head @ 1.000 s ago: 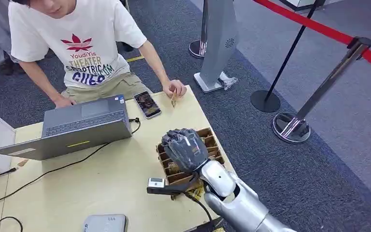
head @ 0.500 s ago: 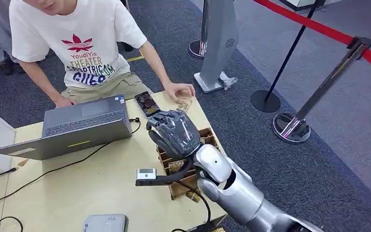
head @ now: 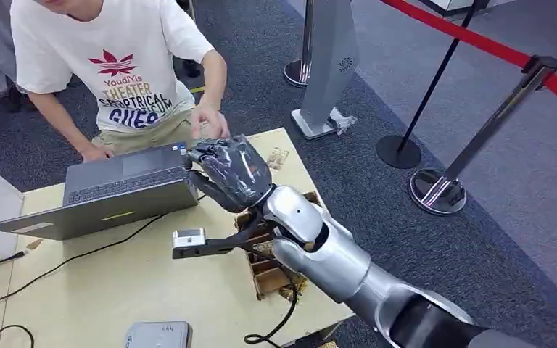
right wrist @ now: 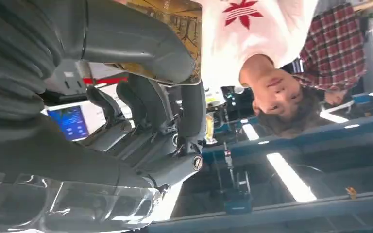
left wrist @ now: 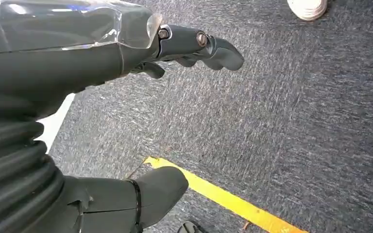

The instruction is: Pass the card to the sensor for recognition and then transmit it.

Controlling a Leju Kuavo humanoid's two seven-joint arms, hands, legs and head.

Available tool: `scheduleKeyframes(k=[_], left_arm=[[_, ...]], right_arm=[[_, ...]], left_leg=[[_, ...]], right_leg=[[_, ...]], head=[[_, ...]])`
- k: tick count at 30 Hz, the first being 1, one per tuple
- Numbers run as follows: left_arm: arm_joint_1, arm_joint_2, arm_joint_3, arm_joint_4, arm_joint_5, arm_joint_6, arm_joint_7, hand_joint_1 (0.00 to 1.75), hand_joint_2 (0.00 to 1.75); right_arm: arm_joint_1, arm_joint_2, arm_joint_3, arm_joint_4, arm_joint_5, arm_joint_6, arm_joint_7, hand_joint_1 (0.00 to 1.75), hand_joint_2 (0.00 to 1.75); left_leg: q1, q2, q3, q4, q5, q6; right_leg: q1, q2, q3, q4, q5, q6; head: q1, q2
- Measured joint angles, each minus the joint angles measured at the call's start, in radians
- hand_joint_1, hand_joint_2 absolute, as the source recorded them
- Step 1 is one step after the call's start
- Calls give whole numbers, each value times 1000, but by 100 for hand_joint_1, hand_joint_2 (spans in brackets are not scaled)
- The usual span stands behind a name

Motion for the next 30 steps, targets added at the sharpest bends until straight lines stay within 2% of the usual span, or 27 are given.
scheduleKeyframes(k=[7,12,13,14,15,16,17,19,30], left_arm=[[0,5,-5,13,-5,6,0,0,175],[1,10,-13,22,-8,6,0,0,175],[1,10,-14,23,-9,6,0,0,175],[1,12,-14,24,-9,6,0,0,175],[1,13,-14,26,-10,7,0,0,175],[1,14,-14,29,-10,7,0,0,175],[2,15,-14,29,-10,8,0,0,175],[2,16,-14,32,-10,9,0,0,175],[4,23,-14,40,-10,15,3,0,175]], right_arm=[[-75,72,41,119,-19,-5,-5,171,175],[-112,105,69,196,-22,-21,-15,175,175],[-116,110,74,210,-24,-28,-15,168,175],[-120,114,81,224,-24,-36,-15,133,175],[-124,119,85,236,-24,-43,-15,133,175],[-126,123,89,247,-24,-51,-15,59,175],[-130,128,94,261,-27,-60,-14,17,175],[-136,132,104,282,-30,-71,-14,0,175],[-135,140,136,334,-23,-112,-2,0,175]], left_leg=[[0,0,0,0,0,0],[0,0,0,0,0,0],[0,0,0,0,0,0],[0,0,0,0,0,0],[0,0,0,0,0,0],[0,0,0,0,0,0],[0,0,0,0,0,0],[0,0,0,0,0,0],[0,0,0,0,0,0]], right_leg=[[0,0,0,0,0,0],[0,0,0,0,0,0],[0,0,0,0,0,0],[0,0,0,0,0,0],[0,0,0,0,0,0],[0,0,0,0,0,0],[0,0,0,0,0,0],[0,0,0,0,0,0],[0,0,0,0,0,0]], head=[[0,0],[0,0],[0,0],[0,0],[0,0],[0,0],[0,0],[0,0],[0,0]])
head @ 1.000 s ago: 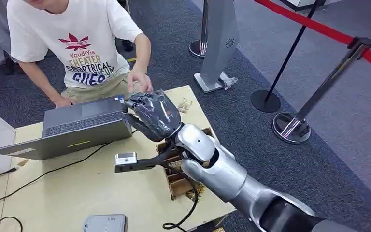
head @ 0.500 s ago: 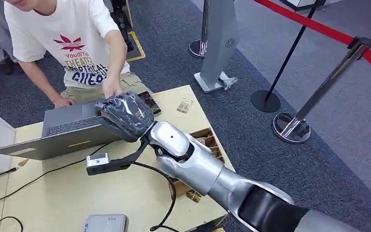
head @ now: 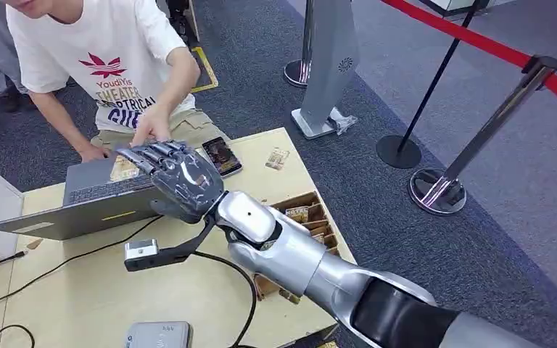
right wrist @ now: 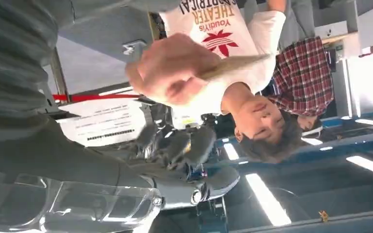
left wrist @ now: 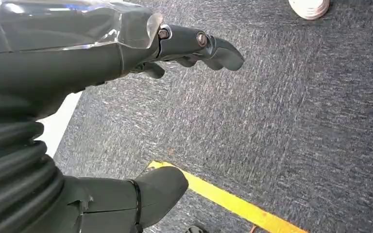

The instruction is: Pass the card to the sensor for recognition and then transmit it.

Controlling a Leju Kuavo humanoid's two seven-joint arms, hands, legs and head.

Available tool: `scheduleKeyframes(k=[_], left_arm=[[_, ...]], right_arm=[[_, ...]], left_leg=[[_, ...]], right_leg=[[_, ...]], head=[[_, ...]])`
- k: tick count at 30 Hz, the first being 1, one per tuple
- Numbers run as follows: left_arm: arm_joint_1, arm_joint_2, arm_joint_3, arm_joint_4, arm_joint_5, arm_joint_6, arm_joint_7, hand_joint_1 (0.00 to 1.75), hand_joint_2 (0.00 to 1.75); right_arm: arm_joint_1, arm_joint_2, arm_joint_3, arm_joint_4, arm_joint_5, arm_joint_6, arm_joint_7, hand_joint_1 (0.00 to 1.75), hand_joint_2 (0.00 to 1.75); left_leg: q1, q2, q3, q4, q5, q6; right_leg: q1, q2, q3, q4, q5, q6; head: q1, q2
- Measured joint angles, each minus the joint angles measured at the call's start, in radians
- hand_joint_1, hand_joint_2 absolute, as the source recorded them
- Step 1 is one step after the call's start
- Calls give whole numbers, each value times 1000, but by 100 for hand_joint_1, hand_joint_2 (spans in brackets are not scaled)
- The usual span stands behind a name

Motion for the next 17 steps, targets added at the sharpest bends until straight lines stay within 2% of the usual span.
scheduleKeyframes(k=[8,12,17], left_arm=[[1,2,-1,5,-6,0,0,0,175],[1,2,-1,5,-5,1,0,0,175],[1,2,-1,6,2,1,0,0,175]], right_arm=[[26,-2,4,-26,-9,-25,7,0,175],[71,-4,2,-84,-99,-34,-29,0,175],[154,-12,-7,-187,-284,-32,-94,0,175]], left_leg=[[0,0,0,0,0,0],[0,0,0,0,0,0],[0,0,0,0,0,0]], right_leg=[[0,0,0,0,0,0],[0,0,0,0,0,0],[0,0,0,-1,0,0]], head=[[0,0],[0,0],[0,0]])
